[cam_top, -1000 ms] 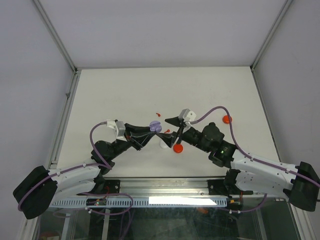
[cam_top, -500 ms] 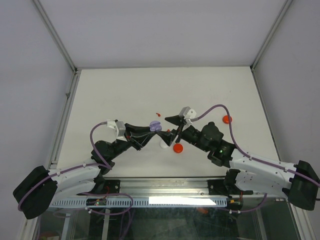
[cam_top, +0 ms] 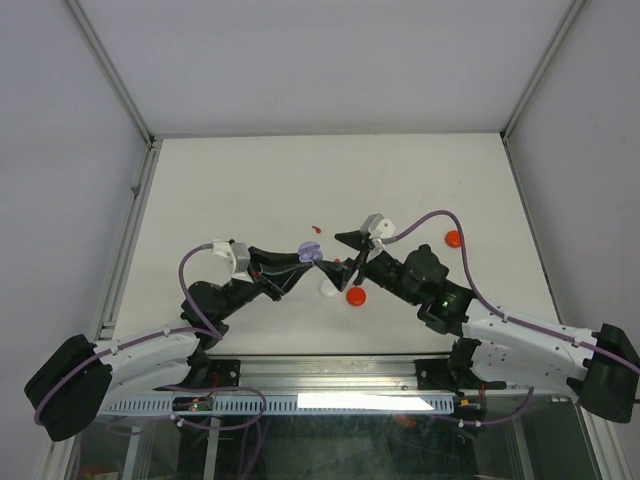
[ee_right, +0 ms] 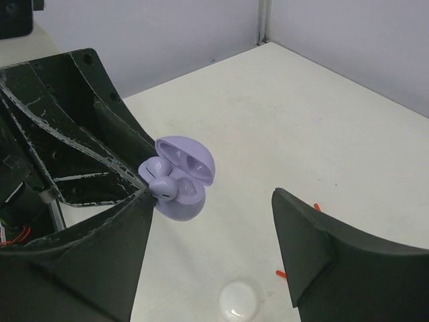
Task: Insert the wireless bluetooth earbuds into the charging case
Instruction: Place the earbud in the charging case, then close the charging case.
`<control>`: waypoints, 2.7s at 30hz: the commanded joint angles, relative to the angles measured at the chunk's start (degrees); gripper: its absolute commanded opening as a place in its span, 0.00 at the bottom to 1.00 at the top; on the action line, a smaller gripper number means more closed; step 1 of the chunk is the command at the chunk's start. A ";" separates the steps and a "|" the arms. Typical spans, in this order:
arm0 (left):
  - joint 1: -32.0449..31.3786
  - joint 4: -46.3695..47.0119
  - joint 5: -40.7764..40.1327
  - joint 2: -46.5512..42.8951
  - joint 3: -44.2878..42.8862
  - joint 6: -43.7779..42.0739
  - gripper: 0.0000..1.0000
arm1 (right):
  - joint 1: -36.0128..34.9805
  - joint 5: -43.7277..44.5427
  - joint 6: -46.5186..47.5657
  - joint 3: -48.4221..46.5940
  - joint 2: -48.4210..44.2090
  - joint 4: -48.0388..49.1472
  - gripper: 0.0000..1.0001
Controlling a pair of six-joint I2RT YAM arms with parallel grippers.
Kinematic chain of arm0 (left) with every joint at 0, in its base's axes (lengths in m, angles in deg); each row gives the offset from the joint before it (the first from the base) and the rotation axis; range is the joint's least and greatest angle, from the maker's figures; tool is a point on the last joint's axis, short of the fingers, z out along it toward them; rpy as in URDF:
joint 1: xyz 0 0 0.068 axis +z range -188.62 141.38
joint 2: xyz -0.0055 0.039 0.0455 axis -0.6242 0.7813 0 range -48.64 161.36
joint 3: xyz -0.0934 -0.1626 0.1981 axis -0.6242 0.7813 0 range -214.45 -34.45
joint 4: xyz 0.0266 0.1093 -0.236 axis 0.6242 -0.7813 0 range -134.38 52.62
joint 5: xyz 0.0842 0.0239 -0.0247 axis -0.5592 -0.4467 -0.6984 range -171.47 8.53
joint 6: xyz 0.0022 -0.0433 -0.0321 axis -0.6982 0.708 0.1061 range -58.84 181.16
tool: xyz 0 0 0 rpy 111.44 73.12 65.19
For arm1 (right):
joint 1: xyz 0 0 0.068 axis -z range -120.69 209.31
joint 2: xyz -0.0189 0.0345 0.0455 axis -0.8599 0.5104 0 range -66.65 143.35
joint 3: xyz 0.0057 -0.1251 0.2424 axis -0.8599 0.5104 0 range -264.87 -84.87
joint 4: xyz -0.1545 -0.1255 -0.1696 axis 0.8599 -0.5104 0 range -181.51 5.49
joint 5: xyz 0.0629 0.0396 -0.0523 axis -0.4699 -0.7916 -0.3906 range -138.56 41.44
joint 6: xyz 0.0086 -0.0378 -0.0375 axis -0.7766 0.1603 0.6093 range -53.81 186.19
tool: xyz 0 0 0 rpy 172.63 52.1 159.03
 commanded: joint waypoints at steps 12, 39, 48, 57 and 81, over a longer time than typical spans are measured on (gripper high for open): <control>0.16 2.93 1.75 -2.08 -0.21 -0.85 0.00 | -0.17 7.56 3.64 -1.24 -3.00 -1.60 0.73; 0.20 -0.75 14.66 -3.37 -2.13 -5.02 0.00 | 11.68 -35.48 1.43 -4.66 -5.85 -9.75 0.71; 0.20 -0.82 16.62 -2.62 -3.40 -5.98 0.00 | 13.02 -43.68 -0.96 -7.12 0.32 -6.20 0.71; 0.21 -0.83 15.13 -1.94 -3.10 -5.46 0.00 | 13.07 -52.35 -3.49 -8.05 2.68 -5.56 0.67; 0.20 -18.01 -0.91 -2.02 -0.74 15.01 0.00 | 13.01 -18.84 0.12 -4.20 -4.09 -14.34 0.68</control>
